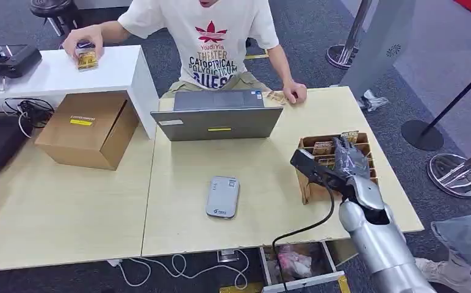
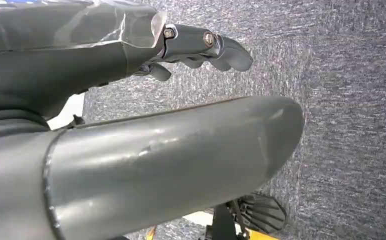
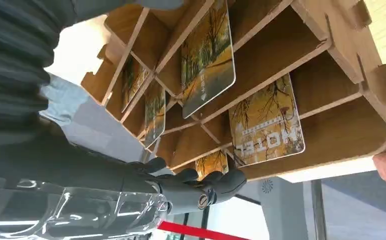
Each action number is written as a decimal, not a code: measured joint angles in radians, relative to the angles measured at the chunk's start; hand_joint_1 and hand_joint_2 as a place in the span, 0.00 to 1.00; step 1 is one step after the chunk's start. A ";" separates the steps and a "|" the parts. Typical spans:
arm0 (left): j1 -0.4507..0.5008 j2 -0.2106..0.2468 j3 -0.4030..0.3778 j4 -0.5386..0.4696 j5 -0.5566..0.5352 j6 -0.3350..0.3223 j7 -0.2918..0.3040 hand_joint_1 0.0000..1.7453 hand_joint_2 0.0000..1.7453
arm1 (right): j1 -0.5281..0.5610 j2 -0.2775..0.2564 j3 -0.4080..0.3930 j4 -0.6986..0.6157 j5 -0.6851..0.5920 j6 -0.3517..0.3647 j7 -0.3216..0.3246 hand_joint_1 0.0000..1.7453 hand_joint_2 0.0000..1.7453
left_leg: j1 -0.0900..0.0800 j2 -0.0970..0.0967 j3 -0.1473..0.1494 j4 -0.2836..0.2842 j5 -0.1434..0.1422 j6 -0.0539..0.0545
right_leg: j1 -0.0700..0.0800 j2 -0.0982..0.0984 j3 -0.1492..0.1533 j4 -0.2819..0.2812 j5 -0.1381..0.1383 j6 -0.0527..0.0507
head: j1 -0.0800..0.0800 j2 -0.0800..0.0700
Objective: Pass the card to the sensor for recognition and then transmit it.
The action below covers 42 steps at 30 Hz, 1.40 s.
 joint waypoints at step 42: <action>0.002 0.000 0.000 0.000 0.002 0.002 0.000 0.00 0.00 | -0.002 0.002 -0.019 -0.016 -0.014 -0.004 -0.009 0.62 1.00 | 0.000 0.000 0.000 0.000 0.000 0.000 | 0.000 0.000 0.000 0.000 0.000 0.000 | 0.000 0.000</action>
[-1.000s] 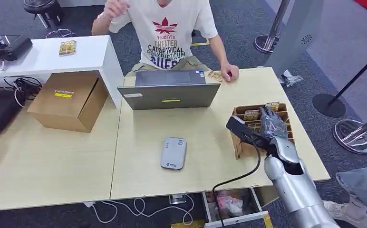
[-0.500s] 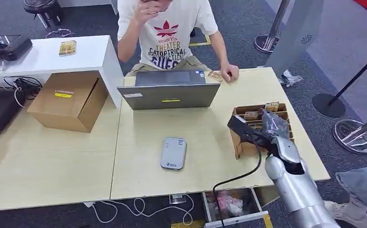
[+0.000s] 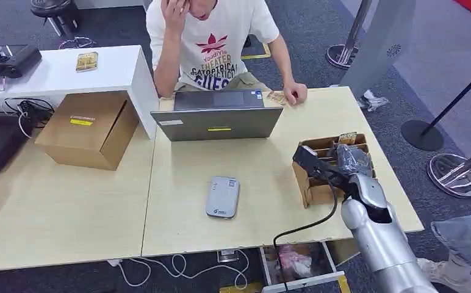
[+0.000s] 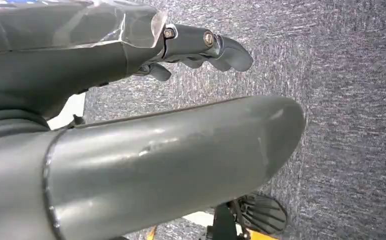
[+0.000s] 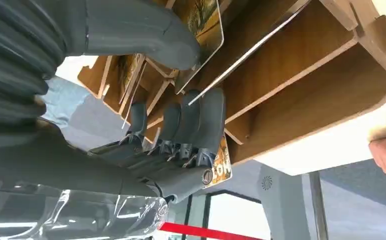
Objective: Pass the card to the sensor for recognition and then transmit it.
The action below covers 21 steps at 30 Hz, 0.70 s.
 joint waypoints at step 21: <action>0.001 0.000 0.000 0.000 0.006 0.000 -0.015 0.00 0.00 | -0.006 0.000 -0.004 -0.047 0.048 -0.044 0.023 0.83 1.00 | 0.000 0.000 0.000 0.000 0.000 0.000 | 0.000 0.000 0.000 0.000 0.000 0.000 | 0.000 0.000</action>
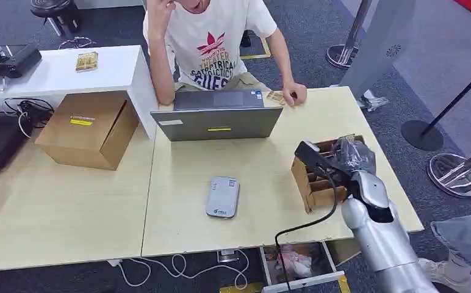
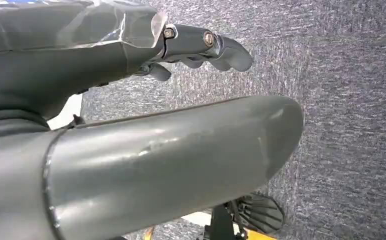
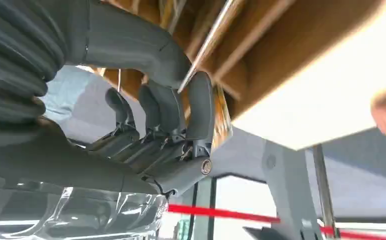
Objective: Pass the card to the sensor for recognition and then transmit it.
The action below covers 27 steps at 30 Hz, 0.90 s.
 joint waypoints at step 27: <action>-0.001 -0.005 -0.001 0.000 -0.014 -0.005 0.007 0.00 0.00 | -0.027 0.009 -0.021 -0.039 0.045 -0.055 0.027 0.00 1.00 | 0.000 0.000 0.000 0.000 0.000 0.000 | 0.000 0.000 0.000 0.000 0.000 0.000 | 0.000 0.000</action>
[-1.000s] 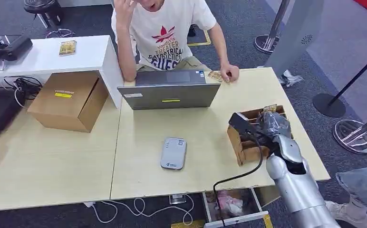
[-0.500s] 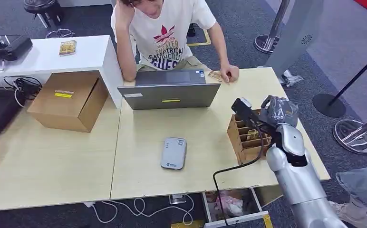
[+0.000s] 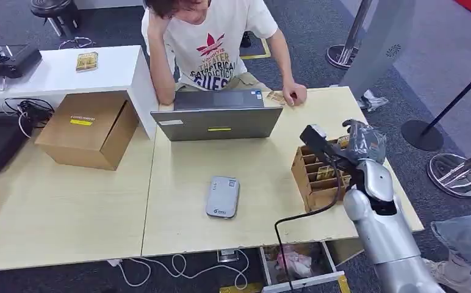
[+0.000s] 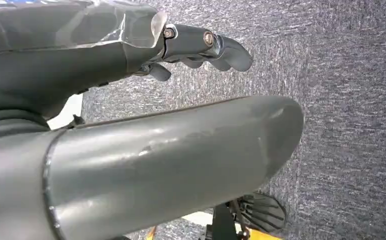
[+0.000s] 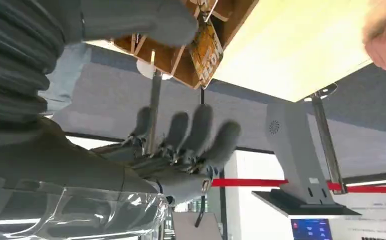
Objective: Pass the card to the sensor for recognition and then transmit it.
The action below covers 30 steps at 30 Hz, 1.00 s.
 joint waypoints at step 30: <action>-0.001 -0.001 -0.001 0.000 0.000 0.003 0.008 0.00 0.00 | 0.001 0.000 -0.001 0.005 -0.010 0.031 -0.013 0.00 1.00 | 0.000 0.000 0.000 0.000 0.000 0.000 | 0.000 0.000 0.000 0.000 0.000 0.000 | 0.000 0.000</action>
